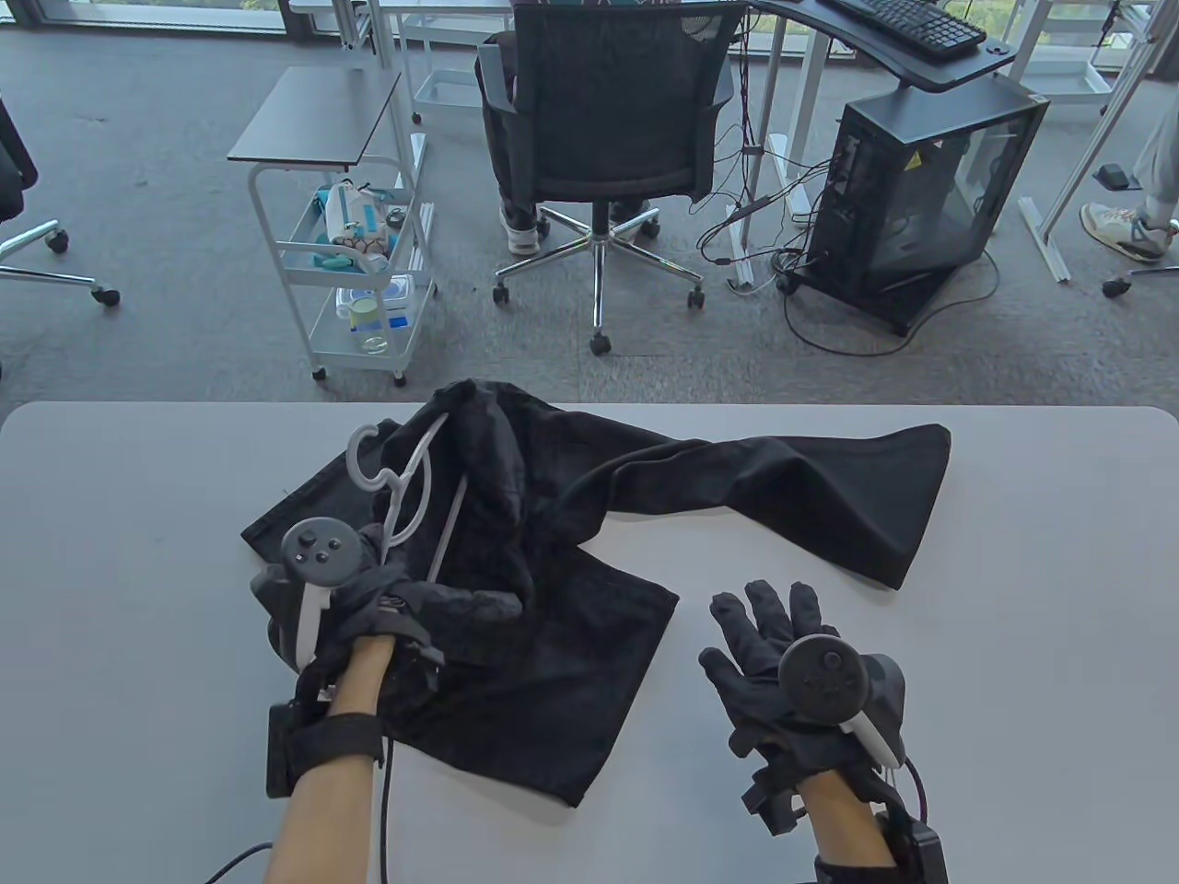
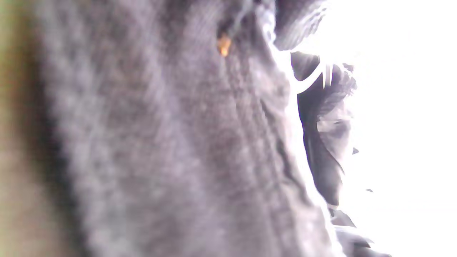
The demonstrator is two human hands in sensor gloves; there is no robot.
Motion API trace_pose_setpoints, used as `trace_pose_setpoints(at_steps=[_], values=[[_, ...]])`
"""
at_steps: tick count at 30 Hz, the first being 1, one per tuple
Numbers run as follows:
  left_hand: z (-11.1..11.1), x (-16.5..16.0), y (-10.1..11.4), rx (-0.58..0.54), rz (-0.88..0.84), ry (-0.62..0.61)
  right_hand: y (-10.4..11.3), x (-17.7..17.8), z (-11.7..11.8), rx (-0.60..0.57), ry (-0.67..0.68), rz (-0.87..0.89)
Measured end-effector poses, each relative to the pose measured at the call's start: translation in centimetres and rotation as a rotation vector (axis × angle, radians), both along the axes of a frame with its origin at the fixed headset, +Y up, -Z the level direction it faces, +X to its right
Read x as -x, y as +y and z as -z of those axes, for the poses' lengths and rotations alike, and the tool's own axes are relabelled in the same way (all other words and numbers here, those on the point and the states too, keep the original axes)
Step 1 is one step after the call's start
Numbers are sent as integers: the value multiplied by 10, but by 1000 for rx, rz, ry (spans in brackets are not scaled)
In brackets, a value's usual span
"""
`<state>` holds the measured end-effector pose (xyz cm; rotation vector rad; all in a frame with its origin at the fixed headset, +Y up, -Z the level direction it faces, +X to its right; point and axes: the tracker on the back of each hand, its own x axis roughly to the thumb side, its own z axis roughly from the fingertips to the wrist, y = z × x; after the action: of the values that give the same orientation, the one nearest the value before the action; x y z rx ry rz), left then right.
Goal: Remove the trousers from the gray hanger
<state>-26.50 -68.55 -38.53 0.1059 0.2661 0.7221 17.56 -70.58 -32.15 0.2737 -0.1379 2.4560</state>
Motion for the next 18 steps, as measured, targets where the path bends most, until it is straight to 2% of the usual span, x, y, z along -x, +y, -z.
trace_pose_setpoints(at_steps=[3, 7, 12, 15, 18], values=[[-29, -2, 8, -150, 26, -74, 6, -3, -2, -33, -17, 21], [-56, -10, 26, -249, 107, -162, 15, -4, -11, -93, -15, 44], [-77, -23, 41, -313, 230, -303, 29, -3, -30, -192, 1, 121], [-87, -34, 40, -344, 268, -401, 37, -1, -43, -248, 4, 209], [-95, -48, 35, -371, 314, -527, 41, 2, -48, -244, 32, 280]])
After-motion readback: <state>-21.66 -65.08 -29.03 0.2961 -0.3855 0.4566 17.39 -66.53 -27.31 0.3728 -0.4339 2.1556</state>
